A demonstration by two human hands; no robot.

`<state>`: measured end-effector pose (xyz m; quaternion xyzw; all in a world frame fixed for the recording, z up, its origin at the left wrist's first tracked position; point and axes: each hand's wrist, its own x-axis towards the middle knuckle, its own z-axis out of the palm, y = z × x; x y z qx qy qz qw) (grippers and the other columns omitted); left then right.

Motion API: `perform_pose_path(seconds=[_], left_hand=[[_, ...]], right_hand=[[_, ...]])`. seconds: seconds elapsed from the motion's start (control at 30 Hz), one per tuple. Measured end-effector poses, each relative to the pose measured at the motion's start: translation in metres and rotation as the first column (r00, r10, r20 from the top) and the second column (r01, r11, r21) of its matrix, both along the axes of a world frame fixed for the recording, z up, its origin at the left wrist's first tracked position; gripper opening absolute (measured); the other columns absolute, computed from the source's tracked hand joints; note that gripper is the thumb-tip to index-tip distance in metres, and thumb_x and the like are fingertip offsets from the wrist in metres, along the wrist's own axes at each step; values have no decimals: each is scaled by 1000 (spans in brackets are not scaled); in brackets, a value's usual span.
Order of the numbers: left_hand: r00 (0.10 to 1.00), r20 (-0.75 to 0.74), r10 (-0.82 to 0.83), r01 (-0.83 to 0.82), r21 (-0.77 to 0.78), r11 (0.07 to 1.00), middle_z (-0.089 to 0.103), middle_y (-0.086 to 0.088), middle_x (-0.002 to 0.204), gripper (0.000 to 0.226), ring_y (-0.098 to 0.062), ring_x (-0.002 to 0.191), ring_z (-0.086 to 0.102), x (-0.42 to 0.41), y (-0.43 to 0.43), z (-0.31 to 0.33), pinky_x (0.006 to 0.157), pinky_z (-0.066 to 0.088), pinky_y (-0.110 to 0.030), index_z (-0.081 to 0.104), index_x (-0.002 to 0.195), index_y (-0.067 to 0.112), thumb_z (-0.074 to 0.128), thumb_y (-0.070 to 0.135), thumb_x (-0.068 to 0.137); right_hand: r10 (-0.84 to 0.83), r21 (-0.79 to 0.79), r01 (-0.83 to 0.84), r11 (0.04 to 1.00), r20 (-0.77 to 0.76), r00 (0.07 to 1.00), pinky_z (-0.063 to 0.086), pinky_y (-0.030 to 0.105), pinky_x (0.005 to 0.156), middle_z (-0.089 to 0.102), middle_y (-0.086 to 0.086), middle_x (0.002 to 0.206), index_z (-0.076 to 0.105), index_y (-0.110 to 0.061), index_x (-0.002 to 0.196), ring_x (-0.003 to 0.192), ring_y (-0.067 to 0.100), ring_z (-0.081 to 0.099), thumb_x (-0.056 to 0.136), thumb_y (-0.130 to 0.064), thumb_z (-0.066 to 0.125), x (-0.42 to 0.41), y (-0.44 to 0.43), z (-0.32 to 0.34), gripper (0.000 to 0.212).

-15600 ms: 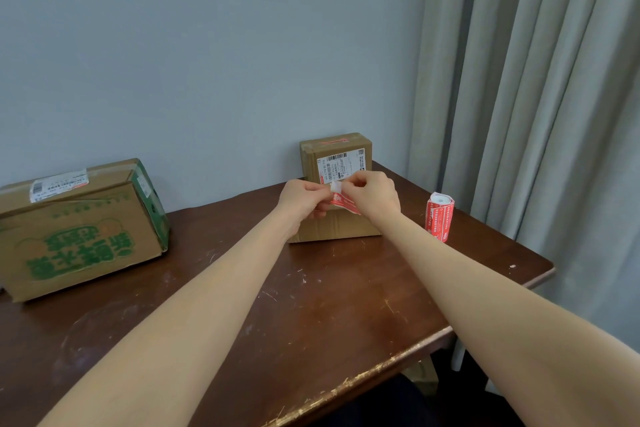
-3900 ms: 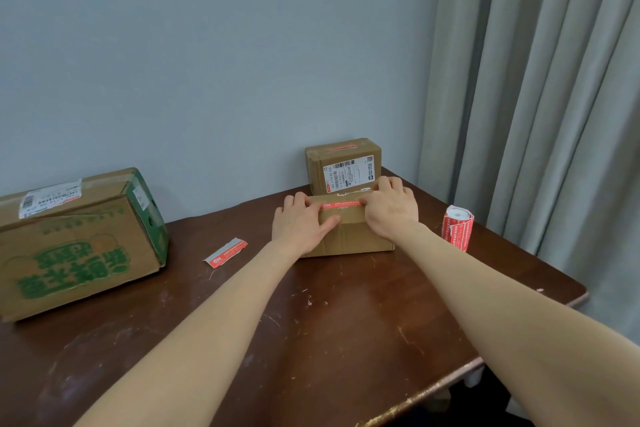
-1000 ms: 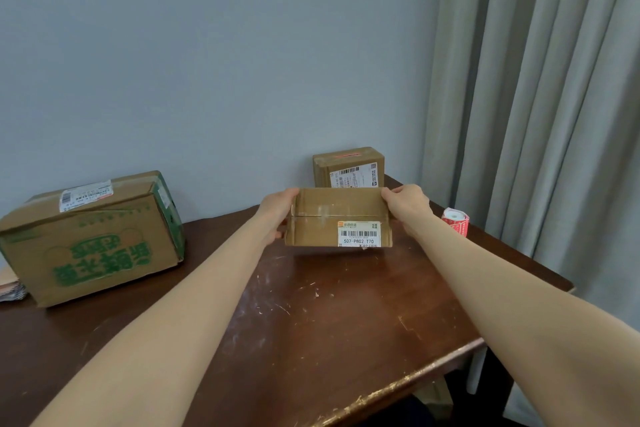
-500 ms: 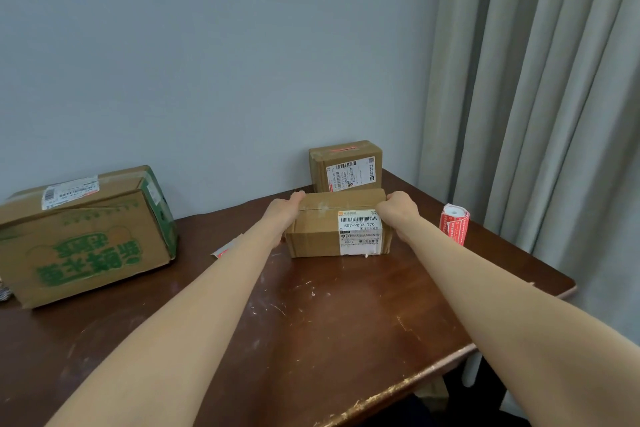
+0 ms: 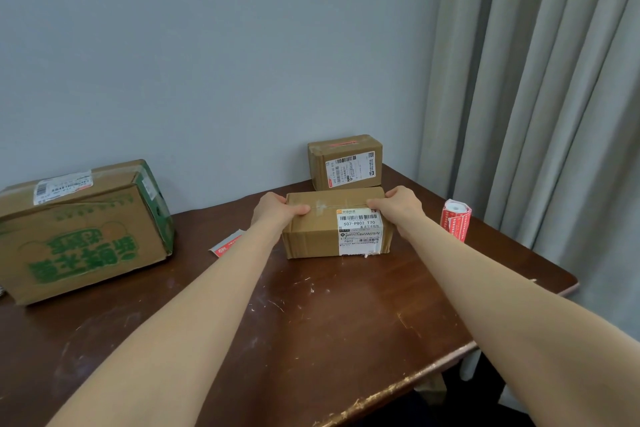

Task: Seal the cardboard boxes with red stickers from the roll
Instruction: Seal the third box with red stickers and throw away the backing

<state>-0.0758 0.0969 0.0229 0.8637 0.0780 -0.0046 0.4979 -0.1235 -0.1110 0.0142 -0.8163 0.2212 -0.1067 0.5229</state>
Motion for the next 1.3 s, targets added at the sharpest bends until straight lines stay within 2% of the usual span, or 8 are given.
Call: perform_pose_path(seconds=[0.27, 0.43, 0.6, 0.73, 0.8, 0.9, 1.03, 1.3], left_hand=[[998, 13, 64, -64, 46, 997, 58, -8, 120, 51, -24, 102, 55, 2, -1, 0, 90, 50, -41, 54, 120, 13, 77, 28, 78], [999, 9, 53, -54, 89, 995, 58, -7, 113, 42, -21, 90, 51, 3, -5, 0, 77, 49, -34, 55, 121, 9, 69, 26, 86], [1000, -7, 22, -20, 149, 989, 59, -10, 107, 37, -22, 87, 54, 0, -7, 2, 69, 45, -31, 55, 122, 4, 59, 22, 90], [999, 24, 24, -27, 167, 986, 56, -11, 126, 42, -23, 98, 54, -5, -10, 7, 75, 44, -30, 49, 131, 6, 56, 23, 93], [995, 97, 30, -49, 197, 979, 57, -7, 127, 44, -24, 109, 55, -10, -10, 12, 77, 44, -31, 50, 131, 12, 58, 31, 92], [968, 251, 19, -74, 212, 975, 65, -2, 111, 22, -17, 94, 56, -16, -13, 18, 72, 44, -29, 64, 105, 18, 61, 34, 91], [943, 318, -95, 17, 240, 971, 67, 2, 101, 13, -16, 86, 56, -25, -27, 25, 74, 45, -29, 66, 84, 20, 61, 28, 92], [947, 308, -92, 10, 257, 966, 70, -3, 101, 30, -22, 94, 62, -25, -21, 23, 84, 51, -36, 66, 86, 21, 41, 27, 101]], right_hand=[[-24, -101, 21, 995, -32, 999, 48, 35, 79, 58, 0, 95, 50, -19, 105, 90, 22, 59, 84, -25, 63, 1, 2, 2, 25], [-20, -116, 14, 993, -49, 999, 49, 33, 71, 61, 2, 87, 56, -16, 93, 81, 23, 61, 86, -19, 53, 0, 3, 5, 8], [-1, -89, -5, 996, -68, 998, 34, 26, 52, 49, 4, 68, 45, -15, 64, 56, 19, 43, 84, -6, 43, -2, 4, 10, 22], [3, -109, -9, 994, -55, 998, 43, 28, 64, 51, 3, 80, 52, -7, 80, 76, 24, 55, 85, -4, 49, -10, 2, 17, 7], [22, -120, -24, 993, -20, 1000, 48, 33, 79, 53, 4, 90, 62, -6, 105, 97, 29, 59, 88, -9, 56, -14, 0, 21, 19], [12, -140, -5, 990, 45, 999, 46, 34, 89, 61, 7, 112, 59, -5, 125, 111, 27, 57, 90, -10, 55, -26, -2, 30, 35], [-7, -175, 24, 984, 93, 996, 45, 32, 87, 63, 9, 112, 64, -6, 117, 109, 27, 58, 92, -9, 52, -38, -6, 39, 28], [83, -382, -24, 924, 138, 987, 47, 29, 82, 67, 0, 116, 66, -21, 115, 105, 19, 60, 89, -29, 59, -34, 7, 42, 27]])
